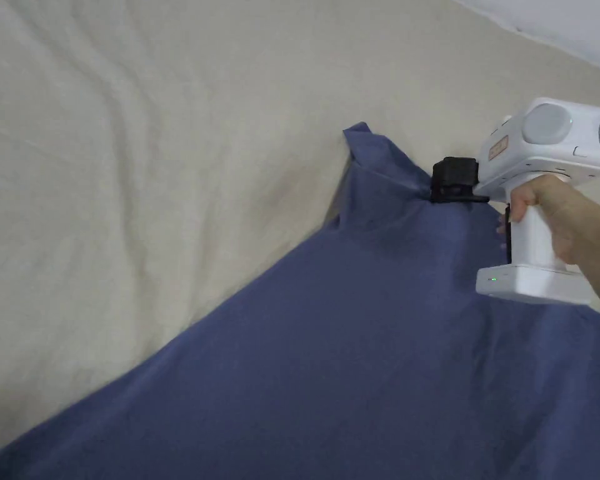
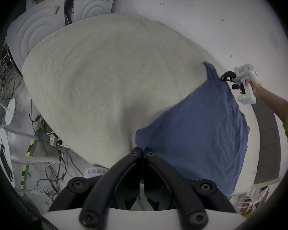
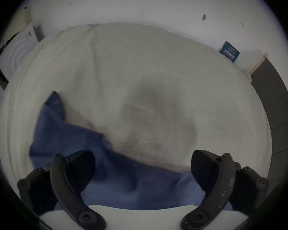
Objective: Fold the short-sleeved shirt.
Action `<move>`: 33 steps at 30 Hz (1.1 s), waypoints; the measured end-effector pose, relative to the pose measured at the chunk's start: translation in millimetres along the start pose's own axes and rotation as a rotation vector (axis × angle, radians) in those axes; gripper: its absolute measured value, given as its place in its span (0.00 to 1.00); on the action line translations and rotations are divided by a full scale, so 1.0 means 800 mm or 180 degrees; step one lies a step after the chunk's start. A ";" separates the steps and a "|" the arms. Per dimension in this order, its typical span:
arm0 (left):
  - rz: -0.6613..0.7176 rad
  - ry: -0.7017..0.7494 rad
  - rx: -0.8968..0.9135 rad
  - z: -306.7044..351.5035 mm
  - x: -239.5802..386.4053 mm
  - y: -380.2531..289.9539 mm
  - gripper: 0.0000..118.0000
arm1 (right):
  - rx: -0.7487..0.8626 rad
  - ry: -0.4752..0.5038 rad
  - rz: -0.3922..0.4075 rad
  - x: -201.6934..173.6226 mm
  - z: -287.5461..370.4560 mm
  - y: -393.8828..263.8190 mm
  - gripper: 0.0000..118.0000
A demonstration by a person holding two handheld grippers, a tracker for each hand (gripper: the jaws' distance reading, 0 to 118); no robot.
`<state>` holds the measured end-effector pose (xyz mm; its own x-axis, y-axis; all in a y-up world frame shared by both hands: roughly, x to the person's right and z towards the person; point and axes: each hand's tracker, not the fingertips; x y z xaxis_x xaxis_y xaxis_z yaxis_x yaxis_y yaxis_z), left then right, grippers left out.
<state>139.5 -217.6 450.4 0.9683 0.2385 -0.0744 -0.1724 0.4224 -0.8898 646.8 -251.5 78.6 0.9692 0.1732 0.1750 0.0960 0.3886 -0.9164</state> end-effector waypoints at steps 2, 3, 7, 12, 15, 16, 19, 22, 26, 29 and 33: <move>0.0000 0.0018 -0.0060 -0.008 -0.003 -0.001 0.02 | -0.0026 0.0168 0.0004 0.004 -0.006 0.001 0.82; 0.0014 0.0023 -0.0072 -0.010 -0.003 -0.002 0.02 | 0.0029 0.0454 -0.0104 0.005 -0.003 0.001 0.70; 0.0138 -0.0037 -0.0076 -0.012 -0.009 -0.004 0.02 | 0.0075 0.0540 -0.0192 0.001 0.017 0.001 0.04; 0.0203 -0.0176 0.0041 0.003 -0.021 -0.007 0.02 | 0.0206 0.0651 -0.0372 0.025 0.088 -0.011 0.04; 0.0153 -0.0304 0.0182 0.016 -0.023 -0.006 0.02 | 0.0503 0.0747 -0.0207 0.049 0.179 -0.041 0.04; 0.0153 -0.0346 0.0201 0.020 -0.023 -0.005 0.02 | 0.0580 0.0805 -0.0174 0.060 0.215 -0.056 0.04; 0.0046 -0.0548 0.0333 0.035 -0.021 -0.002 0.02 | 0.0802 0.1037 -0.0247 0.095 0.330 -0.125 0.04; -0.0064 -0.0713 0.0484 0.055 -0.018 0.000 0.02 | 0.0943 0.1124 -0.0260 0.122 0.440 -0.219 0.04; -0.0186 -0.0908 0.0668 0.088 -0.008 0.001 0.02 | 0.1180 0.1129 -0.0355 0.156 0.557 -0.347 0.04; -0.0284 -0.1045 0.0769 0.117 -0.001 0.003 0.02 | 0.1401 0.1119 -0.0636 0.177 0.616 -0.432 0.04; -0.0449 -0.1188 0.0971 0.163 0.005 0.020 0.02 | 0.1597 0.1072 -0.0881 0.201 0.672 -0.511 0.04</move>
<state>117.1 -95.9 494.6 0.8648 0.4338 0.2528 -0.1436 0.6962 -0.7033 641.3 103.6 674.9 0.9496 -0.2544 0.1831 0.3134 0.7664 -0.5607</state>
